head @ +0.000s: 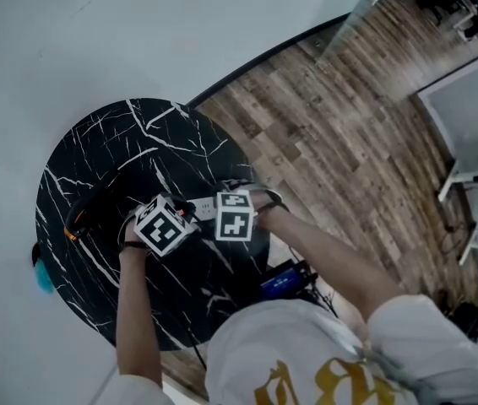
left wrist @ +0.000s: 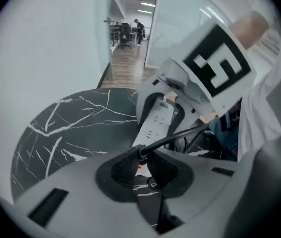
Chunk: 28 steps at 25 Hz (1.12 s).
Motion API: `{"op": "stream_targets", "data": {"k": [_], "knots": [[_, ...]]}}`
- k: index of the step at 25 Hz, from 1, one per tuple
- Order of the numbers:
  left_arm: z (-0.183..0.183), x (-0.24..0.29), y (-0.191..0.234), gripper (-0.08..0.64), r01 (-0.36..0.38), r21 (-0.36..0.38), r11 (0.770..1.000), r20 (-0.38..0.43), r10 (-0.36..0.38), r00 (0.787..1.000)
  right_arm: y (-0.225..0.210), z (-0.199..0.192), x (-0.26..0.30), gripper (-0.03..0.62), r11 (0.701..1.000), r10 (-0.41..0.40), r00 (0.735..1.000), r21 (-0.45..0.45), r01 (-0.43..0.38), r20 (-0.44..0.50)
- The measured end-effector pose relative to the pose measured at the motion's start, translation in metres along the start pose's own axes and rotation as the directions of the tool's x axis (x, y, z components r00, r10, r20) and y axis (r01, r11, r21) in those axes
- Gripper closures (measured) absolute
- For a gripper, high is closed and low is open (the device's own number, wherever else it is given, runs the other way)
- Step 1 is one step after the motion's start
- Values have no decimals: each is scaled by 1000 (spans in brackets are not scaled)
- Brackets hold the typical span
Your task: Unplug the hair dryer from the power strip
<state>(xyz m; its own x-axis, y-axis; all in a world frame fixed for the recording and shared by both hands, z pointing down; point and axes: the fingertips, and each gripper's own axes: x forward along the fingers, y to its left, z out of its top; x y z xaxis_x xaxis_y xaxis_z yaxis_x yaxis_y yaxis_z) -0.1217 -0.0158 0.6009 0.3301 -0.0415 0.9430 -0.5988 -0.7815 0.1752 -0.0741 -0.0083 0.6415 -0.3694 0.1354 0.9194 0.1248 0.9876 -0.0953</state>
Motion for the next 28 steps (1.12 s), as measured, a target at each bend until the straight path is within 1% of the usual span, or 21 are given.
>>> {"op": "stream_targets", "data": {"k": [2, 3, 4, 6, 7, 8, 10, 11, 12, 13, 15, 16, 17, 20, 21, 22, 23, 25, 26, 27, 28], "knots": [[6, -3, 4, 503, 58, -35, 998, 31, -57, 998, 0, -1, 0, 324, 1000, -7, 1000, 9, 7, 6], [7, -4, 4, 503, 60, -29, 998, 30, -59, 998, -1, -1, 0, 324, 1000, -9, 1000, 21, 8, 9], [6, -3, 4, 503, 35, -2, 999, 13, -35, 999, -1, -1, 0, 324, 999, -7, 1000, 34, 7, 9], [3, -1, -1, 505, -42, 76, 996, -34, 45, 998, -2, 0, 0, 324, 999, 4, 1000, 50, -4, 2], [1, -1, -3, 506, -61, 93, 994, -48, 66, 997, -1, 0, 0, 324, 999, 8, 1000, 46, -8, 1], [0, -1, -4, 507, -53, 82, 995, -51, 57, 997, 0, 1, 0, 324, 999, 6, 1000, 36, -6, 4], [4, -4, 0, 506, 20, 9, 1000, -16, -20, 1000, 0, 1, 0, 324, 1000, -6, 1000, 18, 6, 15], [9, -6, 3, 505, 57, -20, 998, 8, -57, 998, -1, 0, 0, 324, 1000, -11, 1000, 16, 11, 18], [11, -6, 3, 503, 74, -29, 997, 18, -74, 997, -2, -2, 0, 324, 1000, -14, 1000, 19, 14, 21], [11, -6, 2, 503, 64, -14, 998, 11, -64, 998, -2, -2, -1, 324, 1000, -15, 1000, 25, 15, 21], [7, -5, -3, 505, -8, 48, 999, -29, 10, 1000, -2, -2, -1, 324, 999, -12, 1000, 39, 11, 18], [4, -4, -4, 506, -33, 66, 997, -44, 36, 998, -1, 0, -1, 324, 999, -10, 1000, 41, 10, 17], [1, -3, -4, 506, -35, 62, 997, -48, 38, 998, -1, 0, -1, 324, 999, -11, 1000, 40, 10, 16], [7, -6, 4, 505, 46, -2, 999, -9, -46, 999, -1, 0, 0, 324, 999, -15, 1000, 36, 14, 17], [10, -8, 6, 505, 61, -6, 998, -1, -61, 998, -2, 0, 0, 324, 999, -15, 1000, 37, 15, 19], [11, -8, 5, 505, 55, 8, 998, -5, -55, 998, -3, 0, 0, 324, 999, -15, 1000, 39, 14, 20], [10, -8, 3, 505, 28, 37, 999, -21, -27, 999, -3, 0, 0, 324, 999, -14, 1000, 42, 13, 18], [3, -6, -3, 506, -49, 94, 994, -54, 54, 997, -2, 1, 0, 324, 999, -9, 1000, 41, 9, 16], [0, -5, -3, 508, -68, 99, 993, -57, 74, 996, -1, 3, 0, 324, 999, -8, 1000, 36, 7, 17], [-1, -4, -2, 508, -64, 85, 994, -52, 69, 996, -2, 3, 0, 324, 1000, -7, 1000, 31, 7, 20], [0, -4, 1, 507, -40, 60, 997, -42, 42, 998, -2, 3, 0, 324, 1000, -8, 1000, 28, 7, 24]]}}
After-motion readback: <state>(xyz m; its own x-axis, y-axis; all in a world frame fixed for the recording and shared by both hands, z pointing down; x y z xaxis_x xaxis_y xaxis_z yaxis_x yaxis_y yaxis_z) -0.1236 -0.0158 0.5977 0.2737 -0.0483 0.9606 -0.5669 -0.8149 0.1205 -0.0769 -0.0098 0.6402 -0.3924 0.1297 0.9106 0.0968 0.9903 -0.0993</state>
